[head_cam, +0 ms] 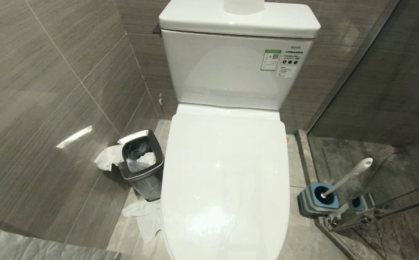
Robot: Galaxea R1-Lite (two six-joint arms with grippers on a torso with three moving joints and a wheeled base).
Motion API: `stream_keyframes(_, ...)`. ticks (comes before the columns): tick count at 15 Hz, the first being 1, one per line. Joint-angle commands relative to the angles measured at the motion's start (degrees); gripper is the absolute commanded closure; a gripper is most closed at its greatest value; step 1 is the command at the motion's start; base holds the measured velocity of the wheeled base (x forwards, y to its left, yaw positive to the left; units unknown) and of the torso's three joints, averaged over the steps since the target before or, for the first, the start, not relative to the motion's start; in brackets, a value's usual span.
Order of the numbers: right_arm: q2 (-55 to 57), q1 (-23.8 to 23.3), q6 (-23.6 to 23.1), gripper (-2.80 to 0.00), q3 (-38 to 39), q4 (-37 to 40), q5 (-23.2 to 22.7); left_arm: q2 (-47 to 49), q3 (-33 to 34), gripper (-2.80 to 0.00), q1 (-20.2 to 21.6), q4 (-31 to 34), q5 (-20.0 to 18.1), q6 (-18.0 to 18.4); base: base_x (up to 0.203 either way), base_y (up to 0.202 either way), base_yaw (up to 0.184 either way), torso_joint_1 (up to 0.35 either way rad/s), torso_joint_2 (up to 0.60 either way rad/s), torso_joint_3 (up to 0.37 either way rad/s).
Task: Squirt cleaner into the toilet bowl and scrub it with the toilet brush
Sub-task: Use the left hand to lift the toilet lid slightly
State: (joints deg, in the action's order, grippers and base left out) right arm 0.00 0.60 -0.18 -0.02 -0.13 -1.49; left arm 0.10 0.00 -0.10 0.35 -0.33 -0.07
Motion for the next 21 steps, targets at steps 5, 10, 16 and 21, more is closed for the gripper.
stream_keyframes(5,0.00,0.02,0.01,0.00,0.02,-0.04,-0.01,-0.01,0.18,0.00,0.01,0.00,-0.02,-0.02,0.000,0.000,0.000,0.000,0.00,0.000)
stream_keyframes(10,0.00,0.02,0.01,0.00,-0.05,-0.04,-0.01,-0.01,0.18,0.00,0.01,0.00,-0.02,-0.02,0.000,0.000,0.000,0.000,0.00,0.000)
stream_keyframes(16,0.00,0.02,0.01,0.00,0.02,-0.04,-0.01,-0.01,0.18,0.00,0.01,0.00,-0.02,-0.02,0.000,0.000,0.000,0.000,0.00,0.000)
stream_keyframes(21,0.00,0.02,0.01,0.00,0.02,-0.04,-0.01,-0.01,0.18,0.00,0.01,0.00,-0.02,-0.02,0.000,0.000,0.000,0.000,0.00,0.000)
